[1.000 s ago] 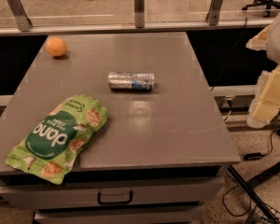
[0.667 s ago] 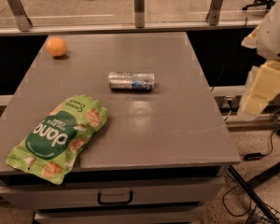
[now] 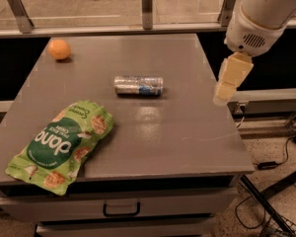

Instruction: Move redbull can near orange

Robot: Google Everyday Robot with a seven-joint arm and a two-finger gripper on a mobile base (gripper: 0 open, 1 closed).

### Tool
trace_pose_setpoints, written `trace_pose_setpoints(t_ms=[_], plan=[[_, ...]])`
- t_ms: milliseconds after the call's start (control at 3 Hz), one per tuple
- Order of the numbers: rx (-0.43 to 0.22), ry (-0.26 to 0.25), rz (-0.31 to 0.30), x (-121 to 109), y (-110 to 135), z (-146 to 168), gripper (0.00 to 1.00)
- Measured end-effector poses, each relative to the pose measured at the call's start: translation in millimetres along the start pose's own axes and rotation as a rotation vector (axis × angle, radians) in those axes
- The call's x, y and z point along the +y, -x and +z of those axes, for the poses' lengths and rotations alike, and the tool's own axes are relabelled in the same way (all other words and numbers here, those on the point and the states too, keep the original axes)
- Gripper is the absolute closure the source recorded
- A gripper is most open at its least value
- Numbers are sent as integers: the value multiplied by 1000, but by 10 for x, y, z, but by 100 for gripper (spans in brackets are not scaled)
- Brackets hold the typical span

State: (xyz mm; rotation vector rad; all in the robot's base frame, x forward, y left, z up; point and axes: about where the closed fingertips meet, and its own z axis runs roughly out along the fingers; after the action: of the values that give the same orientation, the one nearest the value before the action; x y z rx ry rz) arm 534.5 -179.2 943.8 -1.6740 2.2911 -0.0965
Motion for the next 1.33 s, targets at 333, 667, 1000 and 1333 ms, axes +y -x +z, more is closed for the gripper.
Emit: trace_pose_setpoints(t_ms=[333, 667, 1000, 1333], plan=[[-31, 44, -51, -143, 435, 349, 0], [-46, 72, -86, -180, 692, 555, 0], [-61, 96, -122, -228, 956, 764, 0], [-75, 122, -169, -228, 1231, 987, 0]])
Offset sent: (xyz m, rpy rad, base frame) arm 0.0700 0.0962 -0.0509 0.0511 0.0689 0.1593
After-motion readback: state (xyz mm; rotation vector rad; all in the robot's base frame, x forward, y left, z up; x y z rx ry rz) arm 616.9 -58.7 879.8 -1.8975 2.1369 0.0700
